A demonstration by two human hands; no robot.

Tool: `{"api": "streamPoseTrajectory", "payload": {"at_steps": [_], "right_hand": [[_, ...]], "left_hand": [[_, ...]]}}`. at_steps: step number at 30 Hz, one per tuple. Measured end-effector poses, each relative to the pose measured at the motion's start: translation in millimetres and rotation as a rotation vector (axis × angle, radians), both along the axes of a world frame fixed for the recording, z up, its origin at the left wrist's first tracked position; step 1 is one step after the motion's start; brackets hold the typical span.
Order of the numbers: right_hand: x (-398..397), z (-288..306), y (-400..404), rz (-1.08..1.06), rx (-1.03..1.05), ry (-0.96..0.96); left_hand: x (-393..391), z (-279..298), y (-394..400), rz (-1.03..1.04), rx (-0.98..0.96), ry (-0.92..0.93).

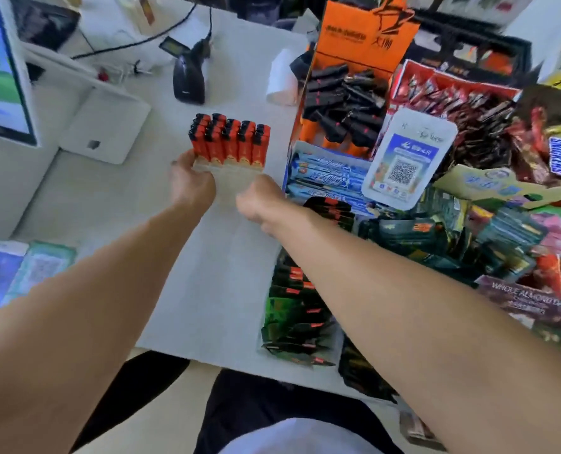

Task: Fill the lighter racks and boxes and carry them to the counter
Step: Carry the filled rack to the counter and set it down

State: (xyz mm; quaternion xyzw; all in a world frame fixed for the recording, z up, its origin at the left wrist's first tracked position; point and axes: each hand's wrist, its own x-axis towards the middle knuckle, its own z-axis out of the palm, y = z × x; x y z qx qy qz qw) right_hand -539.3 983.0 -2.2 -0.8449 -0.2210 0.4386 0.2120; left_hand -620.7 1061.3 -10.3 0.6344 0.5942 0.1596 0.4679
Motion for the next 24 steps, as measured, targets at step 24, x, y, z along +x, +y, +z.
{"api": "streamPoseTrajectory", "payload": {"at_steps": [24], "right_hand": [[-11,-35,18,0.400,-0.148,-0.365]], "left_hand": [[-18,-96,21,-0.840,0.497,0.212]]}}
